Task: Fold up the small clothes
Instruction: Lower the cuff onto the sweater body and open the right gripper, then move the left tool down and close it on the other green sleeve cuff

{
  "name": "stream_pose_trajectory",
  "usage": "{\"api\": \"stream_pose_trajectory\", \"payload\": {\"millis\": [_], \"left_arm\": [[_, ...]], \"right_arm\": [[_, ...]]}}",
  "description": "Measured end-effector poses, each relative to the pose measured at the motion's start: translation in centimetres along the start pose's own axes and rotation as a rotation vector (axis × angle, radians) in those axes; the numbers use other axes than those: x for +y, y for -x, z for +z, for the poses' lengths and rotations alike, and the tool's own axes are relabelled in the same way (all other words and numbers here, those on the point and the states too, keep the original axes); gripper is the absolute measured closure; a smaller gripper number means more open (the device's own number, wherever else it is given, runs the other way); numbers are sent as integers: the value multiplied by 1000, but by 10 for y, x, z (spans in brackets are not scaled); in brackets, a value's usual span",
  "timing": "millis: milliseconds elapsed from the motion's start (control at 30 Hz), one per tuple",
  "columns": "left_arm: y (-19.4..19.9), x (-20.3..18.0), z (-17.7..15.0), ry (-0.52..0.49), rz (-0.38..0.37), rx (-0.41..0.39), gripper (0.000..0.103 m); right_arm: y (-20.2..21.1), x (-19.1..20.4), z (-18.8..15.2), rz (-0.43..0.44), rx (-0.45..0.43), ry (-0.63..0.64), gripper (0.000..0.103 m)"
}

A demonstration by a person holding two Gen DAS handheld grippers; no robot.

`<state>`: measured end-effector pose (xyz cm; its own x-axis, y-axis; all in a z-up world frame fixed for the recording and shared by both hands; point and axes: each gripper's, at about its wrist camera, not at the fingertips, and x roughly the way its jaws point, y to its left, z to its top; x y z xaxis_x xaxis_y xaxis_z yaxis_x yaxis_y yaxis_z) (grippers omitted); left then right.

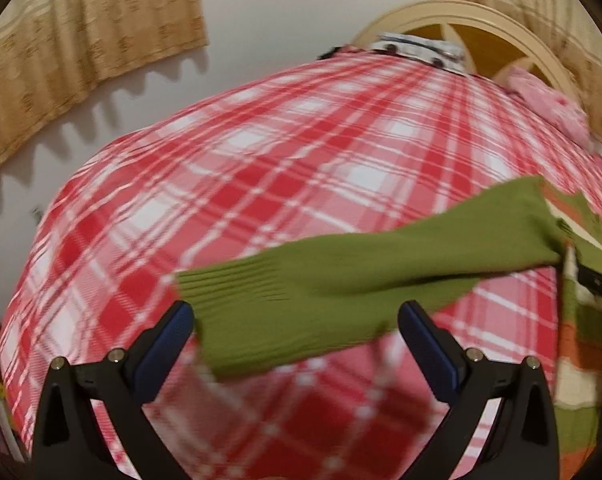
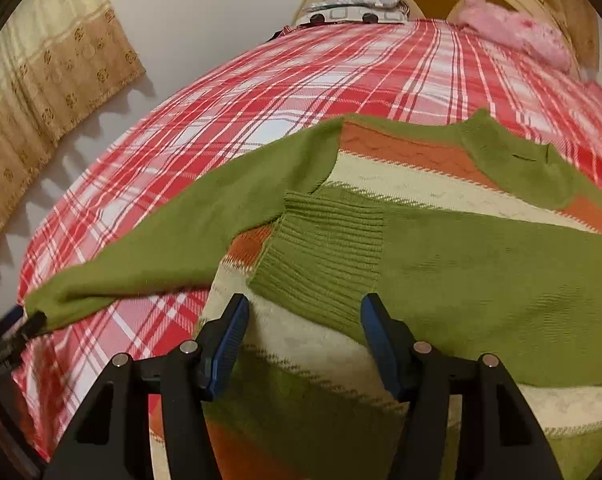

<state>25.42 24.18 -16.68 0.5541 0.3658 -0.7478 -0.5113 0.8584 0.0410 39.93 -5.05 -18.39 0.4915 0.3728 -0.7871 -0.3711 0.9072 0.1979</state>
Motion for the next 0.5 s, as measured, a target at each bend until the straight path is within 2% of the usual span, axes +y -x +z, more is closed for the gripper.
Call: {"api": "stream_pose_trajectory", "payload": {"millis": [100, 267, 400, 467, 500], "left_arm": [[-2, 25, -4, 41, 39, 6, 0], [-3, 58, -14, 140, 1, 30, 0], [-6, 65, -19, 194, -54, 63, 14], [-9, 65, -20, 219, -79, 83, 15], [-12, 64, -20, 231, -93, 91, 20]], "right_arm": [[3, 2, -11, -27, -35, 4, 44], [5, 6, -19, -60, -56, 27, 43], [3, 8, -22, -67, -63, 46, 39], [2, 12, -24, -81, -63, 64, 37], [2, 14, -24, -89, -61, 76, 35]]}}
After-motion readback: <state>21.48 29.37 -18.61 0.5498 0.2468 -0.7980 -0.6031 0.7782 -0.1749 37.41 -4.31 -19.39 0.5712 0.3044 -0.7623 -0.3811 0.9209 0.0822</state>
